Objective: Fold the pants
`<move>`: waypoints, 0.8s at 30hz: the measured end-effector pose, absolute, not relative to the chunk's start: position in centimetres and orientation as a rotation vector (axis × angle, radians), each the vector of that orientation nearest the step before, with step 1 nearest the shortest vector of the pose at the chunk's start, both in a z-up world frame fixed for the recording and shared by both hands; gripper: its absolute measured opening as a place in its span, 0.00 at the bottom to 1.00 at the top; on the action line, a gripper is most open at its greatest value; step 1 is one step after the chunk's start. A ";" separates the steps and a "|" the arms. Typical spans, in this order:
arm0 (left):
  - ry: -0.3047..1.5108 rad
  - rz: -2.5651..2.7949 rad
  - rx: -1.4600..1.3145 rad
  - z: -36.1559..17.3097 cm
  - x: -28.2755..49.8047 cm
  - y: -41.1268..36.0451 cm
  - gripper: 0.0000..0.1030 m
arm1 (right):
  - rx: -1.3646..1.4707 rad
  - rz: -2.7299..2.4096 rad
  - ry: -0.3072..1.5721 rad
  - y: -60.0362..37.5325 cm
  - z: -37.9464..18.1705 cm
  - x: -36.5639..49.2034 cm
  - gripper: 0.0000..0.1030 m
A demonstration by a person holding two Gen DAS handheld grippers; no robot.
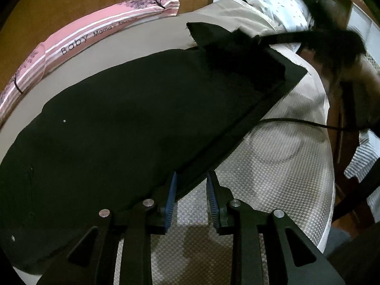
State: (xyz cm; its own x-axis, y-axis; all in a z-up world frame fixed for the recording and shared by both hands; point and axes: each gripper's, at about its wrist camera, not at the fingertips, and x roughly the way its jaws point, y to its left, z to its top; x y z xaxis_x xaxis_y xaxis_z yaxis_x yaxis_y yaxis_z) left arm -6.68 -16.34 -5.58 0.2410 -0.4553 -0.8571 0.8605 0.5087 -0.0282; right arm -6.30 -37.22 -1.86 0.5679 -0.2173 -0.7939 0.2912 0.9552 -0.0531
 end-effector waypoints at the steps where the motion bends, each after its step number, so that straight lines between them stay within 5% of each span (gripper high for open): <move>1: 0.942 -0.955 0.520 -5.6 -6.8 -16.4 0.27 | 0.135 -0.309 0.903 -38.1 -1.2 -6.8 0.06; 8: 0.875 -0.966 0.644 -6.0 -8.2 -17.6 0.33 | 0.425 -0.494 0.781 -46.3 2.1 -11.7 0.06; 18: 0.836 -0.979 0.750 -6.2 -9.3 -19.1 0.35 | 0.727 -0.666 0.845 -53.5 -4.0 -15.8 0.05; 24: 0.842 -0.997 0.760 -6.2 -9.4 -19.1 0.35 | 0.732 -0.667 0.782 -52.9 -1.8 -17.1 0.05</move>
